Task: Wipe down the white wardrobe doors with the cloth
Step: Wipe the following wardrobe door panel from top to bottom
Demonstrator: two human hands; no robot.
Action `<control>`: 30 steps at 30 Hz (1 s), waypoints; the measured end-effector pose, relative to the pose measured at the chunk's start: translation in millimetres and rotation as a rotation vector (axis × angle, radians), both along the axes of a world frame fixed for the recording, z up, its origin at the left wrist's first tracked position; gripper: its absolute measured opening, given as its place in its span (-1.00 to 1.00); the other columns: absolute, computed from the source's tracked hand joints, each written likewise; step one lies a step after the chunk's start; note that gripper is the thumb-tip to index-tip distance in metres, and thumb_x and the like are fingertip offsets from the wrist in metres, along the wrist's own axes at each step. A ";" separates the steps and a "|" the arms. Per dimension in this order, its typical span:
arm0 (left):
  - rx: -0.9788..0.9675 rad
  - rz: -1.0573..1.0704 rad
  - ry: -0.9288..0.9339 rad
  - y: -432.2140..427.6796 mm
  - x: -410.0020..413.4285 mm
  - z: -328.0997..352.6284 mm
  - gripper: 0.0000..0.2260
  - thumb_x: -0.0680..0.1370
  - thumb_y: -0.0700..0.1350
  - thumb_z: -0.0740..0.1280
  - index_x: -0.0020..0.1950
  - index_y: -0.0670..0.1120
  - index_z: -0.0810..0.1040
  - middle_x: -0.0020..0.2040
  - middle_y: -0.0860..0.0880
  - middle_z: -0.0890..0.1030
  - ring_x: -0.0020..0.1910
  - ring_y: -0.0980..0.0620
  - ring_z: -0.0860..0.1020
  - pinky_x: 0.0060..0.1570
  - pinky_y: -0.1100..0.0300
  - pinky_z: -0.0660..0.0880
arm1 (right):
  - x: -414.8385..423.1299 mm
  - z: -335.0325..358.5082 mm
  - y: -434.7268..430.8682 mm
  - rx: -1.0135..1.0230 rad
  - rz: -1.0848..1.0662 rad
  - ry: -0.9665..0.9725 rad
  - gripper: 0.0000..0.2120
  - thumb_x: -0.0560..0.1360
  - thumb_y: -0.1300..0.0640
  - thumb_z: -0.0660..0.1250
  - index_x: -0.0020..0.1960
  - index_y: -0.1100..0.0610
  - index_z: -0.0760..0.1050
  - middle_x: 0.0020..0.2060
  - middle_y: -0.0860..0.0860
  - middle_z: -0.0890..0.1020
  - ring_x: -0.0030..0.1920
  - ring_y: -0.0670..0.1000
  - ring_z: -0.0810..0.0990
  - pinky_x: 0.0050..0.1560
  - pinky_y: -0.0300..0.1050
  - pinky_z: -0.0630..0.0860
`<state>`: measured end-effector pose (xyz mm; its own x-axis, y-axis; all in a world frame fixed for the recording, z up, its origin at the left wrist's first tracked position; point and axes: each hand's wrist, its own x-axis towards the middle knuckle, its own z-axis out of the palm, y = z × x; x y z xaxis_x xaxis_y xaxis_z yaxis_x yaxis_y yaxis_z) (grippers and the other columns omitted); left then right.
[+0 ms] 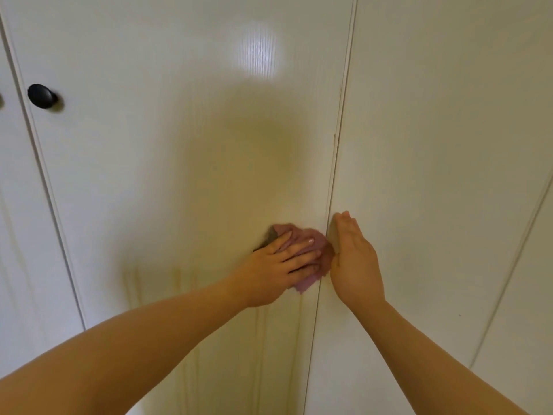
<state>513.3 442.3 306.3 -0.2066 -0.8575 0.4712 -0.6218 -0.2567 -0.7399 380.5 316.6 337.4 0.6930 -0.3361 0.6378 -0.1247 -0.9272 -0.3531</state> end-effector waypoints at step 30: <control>0.002 0.044 -0.094 29.5 20.1 16.5 -0.58 0.52 -0.09 0.10 0.35 -0.07 0.48 0.36 -0.04 0.48 0.40 -0.09 0.30 0.43 -0.07 0.06 | 19.4 -18.8 16.9 -0.220 -0.204 -0.168 -0.46 0.39 0.23 -0.05 0.30 0.26 0.43 0.27 0.23 0.48 0.27 0.21 0.46 0.22 0.11 0.27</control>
